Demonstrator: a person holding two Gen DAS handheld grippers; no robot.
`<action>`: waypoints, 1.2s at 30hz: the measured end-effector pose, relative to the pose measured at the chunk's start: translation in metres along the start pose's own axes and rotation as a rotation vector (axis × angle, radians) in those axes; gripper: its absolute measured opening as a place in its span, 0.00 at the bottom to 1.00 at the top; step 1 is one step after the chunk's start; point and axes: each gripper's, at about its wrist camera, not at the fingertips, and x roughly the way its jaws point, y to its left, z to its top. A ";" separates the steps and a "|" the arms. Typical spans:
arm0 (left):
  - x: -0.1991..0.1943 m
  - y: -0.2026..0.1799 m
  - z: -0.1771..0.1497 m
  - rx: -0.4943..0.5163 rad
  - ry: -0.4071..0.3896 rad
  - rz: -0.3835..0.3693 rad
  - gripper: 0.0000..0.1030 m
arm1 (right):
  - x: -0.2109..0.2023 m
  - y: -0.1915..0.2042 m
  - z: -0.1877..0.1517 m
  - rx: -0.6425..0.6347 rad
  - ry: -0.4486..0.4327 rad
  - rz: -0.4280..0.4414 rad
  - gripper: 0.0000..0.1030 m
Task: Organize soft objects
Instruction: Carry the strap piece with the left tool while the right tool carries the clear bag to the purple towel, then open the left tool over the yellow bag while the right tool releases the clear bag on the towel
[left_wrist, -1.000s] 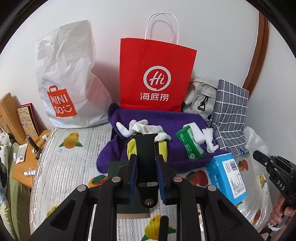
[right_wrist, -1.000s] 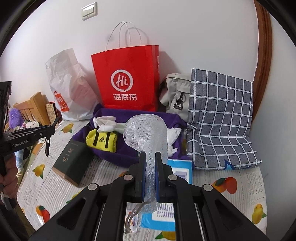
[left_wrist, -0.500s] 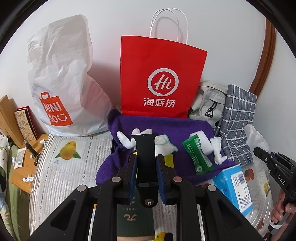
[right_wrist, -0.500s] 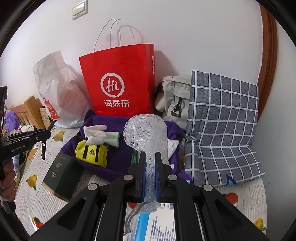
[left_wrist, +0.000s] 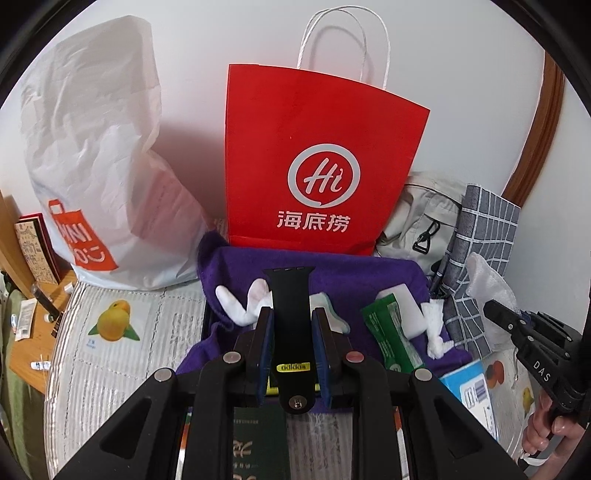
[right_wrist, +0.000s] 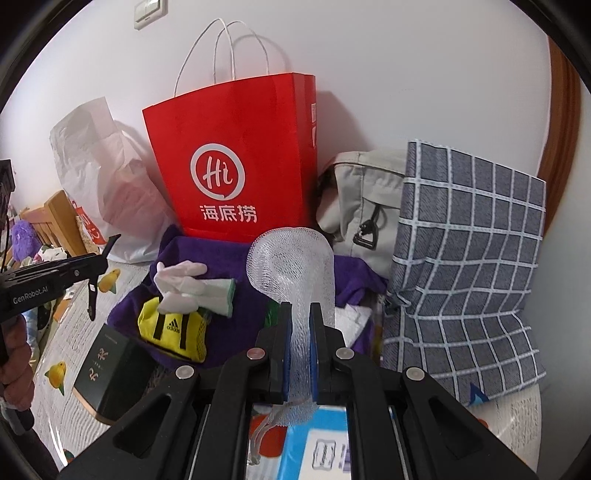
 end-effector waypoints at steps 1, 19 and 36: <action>0.003 0.000 0.002 -0.001 0.000 -0.001 0.19 | 0.003 0.000 0.002 0.000 0.000 0.002 0.08; 0.058 0.024 0.008 -0.034 0.070 0.028 0.19 | 0.074 -0.015 0.007 0.021 0.086 0.035 0.08; 0.087 0.032 -0.002 -0.084 0.174 -0.008 0.20 | 0.119 -0.026 -0.013 0.062 0.176 0.036 0.09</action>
